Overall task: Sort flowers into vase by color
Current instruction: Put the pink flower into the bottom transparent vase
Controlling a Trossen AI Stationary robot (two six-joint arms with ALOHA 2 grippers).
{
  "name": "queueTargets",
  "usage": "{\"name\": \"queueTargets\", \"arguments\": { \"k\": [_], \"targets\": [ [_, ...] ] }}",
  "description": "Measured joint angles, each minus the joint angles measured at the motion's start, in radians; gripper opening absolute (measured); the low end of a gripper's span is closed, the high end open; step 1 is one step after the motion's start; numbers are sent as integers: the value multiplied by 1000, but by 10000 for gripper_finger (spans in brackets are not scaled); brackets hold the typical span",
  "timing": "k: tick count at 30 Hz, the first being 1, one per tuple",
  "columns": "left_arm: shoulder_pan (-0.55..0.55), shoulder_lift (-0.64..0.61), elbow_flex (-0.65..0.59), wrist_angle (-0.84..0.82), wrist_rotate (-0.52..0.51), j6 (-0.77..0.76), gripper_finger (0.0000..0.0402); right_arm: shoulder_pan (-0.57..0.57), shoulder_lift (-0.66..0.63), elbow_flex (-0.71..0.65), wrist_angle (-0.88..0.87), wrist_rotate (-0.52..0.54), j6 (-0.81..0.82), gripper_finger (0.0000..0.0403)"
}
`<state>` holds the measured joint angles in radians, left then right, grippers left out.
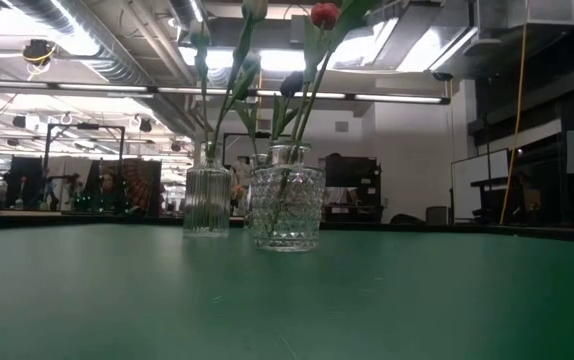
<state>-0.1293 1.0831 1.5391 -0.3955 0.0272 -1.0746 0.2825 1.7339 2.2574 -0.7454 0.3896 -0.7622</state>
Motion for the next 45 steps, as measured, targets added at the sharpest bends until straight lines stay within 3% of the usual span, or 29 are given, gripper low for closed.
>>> {"name": "queueTargets", "arguments": {
  "k": [7,14,19,23,28,33,45],
  "targets": [
    [-32,-110,0,-72,-161,194,174,12,-206,-48,-111,177,124,1],
    [-41,-161,0,-151,-197,300,166,72,-414,-298,-94,304,303,0],
    [-41,-168,0,-222,-197,318,163,155,-566,-635,185,414,339,0],
    [-41,-166,0,-259,-197,318,163,190,-674,-955,529,475,339,0],
    [-41,-165,0,-260,-197,318,163,185,-752,-1304,1013,466,339,0],
    [-41,-165,0,-260,-197,349,163,147,-725,-1529,1422,383,382,0],
    [-41,-168,0,-275,-199,375,163,-53,-363,-1581,1808,3,690,0]
  ]
}}
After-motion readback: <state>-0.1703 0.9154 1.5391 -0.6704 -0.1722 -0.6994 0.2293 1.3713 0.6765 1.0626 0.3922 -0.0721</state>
